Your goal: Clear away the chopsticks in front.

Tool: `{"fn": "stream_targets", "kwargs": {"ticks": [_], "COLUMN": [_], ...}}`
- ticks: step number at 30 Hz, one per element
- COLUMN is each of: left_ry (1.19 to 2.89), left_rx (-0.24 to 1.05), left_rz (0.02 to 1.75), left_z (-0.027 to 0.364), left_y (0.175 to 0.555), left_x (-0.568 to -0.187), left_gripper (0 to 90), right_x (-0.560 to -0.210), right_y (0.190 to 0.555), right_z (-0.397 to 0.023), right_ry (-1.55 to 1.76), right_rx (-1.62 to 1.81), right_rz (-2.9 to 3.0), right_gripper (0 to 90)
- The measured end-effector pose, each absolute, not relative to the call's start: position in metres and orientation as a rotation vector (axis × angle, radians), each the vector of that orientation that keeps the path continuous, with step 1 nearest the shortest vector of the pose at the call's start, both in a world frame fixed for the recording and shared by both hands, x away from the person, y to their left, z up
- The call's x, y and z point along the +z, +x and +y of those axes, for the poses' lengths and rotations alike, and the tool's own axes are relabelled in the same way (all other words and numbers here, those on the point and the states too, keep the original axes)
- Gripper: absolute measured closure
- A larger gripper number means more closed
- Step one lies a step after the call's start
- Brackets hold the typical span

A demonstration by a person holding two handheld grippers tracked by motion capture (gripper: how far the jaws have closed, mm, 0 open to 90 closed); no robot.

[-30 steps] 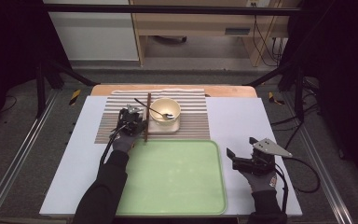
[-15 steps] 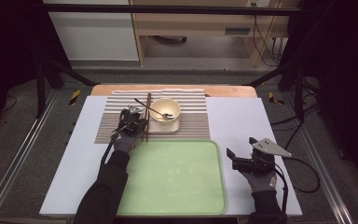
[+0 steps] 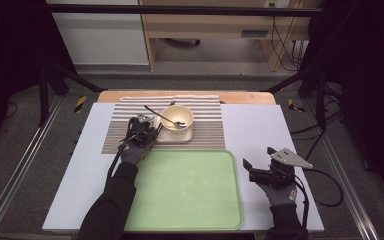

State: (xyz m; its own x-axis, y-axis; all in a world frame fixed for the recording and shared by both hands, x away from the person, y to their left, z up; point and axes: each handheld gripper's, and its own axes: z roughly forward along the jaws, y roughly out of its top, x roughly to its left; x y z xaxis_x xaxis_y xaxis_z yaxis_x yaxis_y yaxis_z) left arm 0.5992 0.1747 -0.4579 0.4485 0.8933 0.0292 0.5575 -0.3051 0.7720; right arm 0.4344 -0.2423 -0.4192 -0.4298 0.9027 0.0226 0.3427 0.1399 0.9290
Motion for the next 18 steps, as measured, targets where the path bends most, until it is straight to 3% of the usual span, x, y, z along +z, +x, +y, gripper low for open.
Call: {"fn": "stream_targets", "kwargs": {"ticks": [18], "left_ry": [2.027], "left_rx": [0.609], "left_rz": [1.208], "left_z": [0.168], "left_y": [0.616], "left_x": [-0.462], "left_gripper": [83.0], "right_x": [-0.42], "right_y": [0.435], "right_z": [-0.242], "right_ry": [1.189], "right_rx": [1.274], "right_rz": [1.863], "right_gripper": [5.5]}}
